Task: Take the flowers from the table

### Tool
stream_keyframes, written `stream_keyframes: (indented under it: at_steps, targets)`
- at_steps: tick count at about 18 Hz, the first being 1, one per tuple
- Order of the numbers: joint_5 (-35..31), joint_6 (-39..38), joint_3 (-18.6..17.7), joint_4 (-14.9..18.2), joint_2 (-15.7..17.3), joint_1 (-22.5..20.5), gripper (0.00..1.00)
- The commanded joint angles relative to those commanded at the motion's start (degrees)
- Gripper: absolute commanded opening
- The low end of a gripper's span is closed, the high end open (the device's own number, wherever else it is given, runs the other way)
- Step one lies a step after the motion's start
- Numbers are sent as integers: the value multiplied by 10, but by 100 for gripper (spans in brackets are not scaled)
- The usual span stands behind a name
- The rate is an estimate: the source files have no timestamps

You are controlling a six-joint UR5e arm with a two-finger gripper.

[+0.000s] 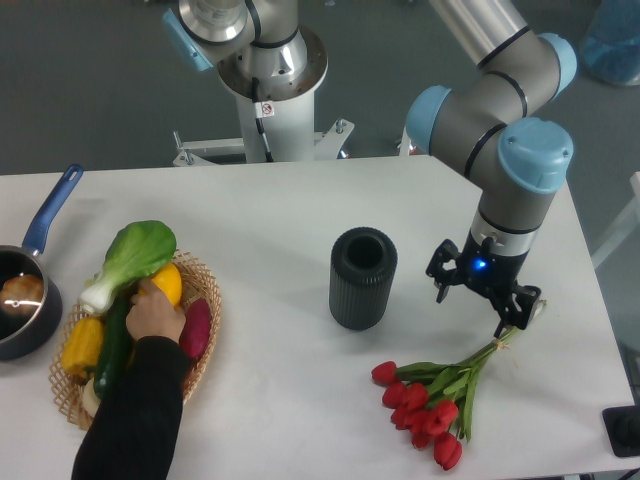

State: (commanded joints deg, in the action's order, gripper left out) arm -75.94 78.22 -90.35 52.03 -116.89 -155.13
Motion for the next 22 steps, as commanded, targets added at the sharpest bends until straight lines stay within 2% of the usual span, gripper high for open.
stream_keyframes:
  at_steps: [4, 6, 8, 12, 22]
  targets:
    - [19, 4, -14, -4, -5, 0, 100]
    - [19, 4, -11, -25, -18, -3, 100]
    - [19, 4, 4, -42, -39, -9, 100]
    - [19, 4, 32, -45, -68, -8, 100]
    - [19, 4, 50, -62, -112, -8, 100]
